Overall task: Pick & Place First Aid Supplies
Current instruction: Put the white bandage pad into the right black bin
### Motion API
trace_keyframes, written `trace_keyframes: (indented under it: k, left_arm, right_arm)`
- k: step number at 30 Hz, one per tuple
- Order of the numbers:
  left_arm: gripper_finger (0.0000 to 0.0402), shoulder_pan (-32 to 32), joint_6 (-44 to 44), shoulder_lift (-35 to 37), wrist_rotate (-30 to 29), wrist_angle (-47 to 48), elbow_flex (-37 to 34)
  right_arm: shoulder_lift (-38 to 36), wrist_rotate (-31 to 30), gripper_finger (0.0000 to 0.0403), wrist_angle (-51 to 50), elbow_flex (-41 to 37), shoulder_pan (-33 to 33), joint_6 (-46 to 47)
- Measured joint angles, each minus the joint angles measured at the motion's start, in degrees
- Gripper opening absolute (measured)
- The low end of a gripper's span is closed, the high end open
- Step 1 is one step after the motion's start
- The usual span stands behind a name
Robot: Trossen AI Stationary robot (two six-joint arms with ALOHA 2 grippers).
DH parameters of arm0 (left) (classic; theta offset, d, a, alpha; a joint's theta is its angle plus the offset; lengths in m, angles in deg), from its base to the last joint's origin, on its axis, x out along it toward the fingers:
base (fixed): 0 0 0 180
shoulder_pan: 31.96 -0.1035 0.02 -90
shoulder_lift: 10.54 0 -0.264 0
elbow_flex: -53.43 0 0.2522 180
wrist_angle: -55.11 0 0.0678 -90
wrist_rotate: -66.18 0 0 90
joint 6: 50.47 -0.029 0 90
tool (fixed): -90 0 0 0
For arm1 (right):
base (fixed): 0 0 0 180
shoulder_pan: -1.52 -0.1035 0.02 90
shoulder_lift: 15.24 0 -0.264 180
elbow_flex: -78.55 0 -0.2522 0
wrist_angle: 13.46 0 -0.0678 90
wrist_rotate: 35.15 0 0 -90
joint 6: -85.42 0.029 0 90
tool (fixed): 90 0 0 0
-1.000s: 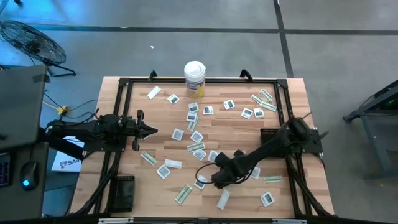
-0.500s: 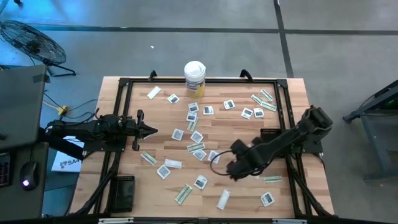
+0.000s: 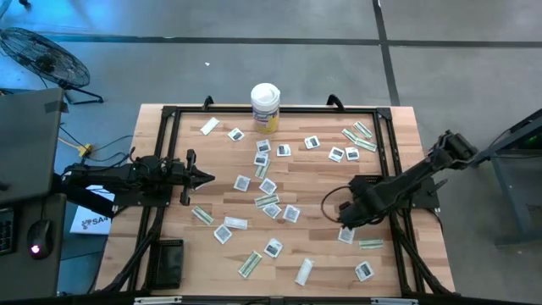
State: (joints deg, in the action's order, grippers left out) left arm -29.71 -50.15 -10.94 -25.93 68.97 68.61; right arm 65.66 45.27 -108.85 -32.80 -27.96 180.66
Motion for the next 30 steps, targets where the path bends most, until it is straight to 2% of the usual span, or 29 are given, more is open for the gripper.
trace_keyframes:
  k: [5, 11, 30]
  left_arm:
    - [0.0001, 0.01, 0.00, 0.00, 0.02, 0.00, -0.01]
    - [0.0001, 0.01, -0.01, 0.00, 0.00, 0.00, -0.01]
    - [0.0001, 0.01, -0.01, 0.00, 0.00, 0.00, -0.01]
  right_arm:
    - [-3.86, 2.67, 0.0000, 3.16, -7.37, 0.22, 2.28]
    - [-4.50, 4.21, 0.0000, 7.13, -13.10, 0.22, 2.26]
    - [-4.04, 2.03, 0.0052, 10.04, -9.48, 0.12, 1.80]
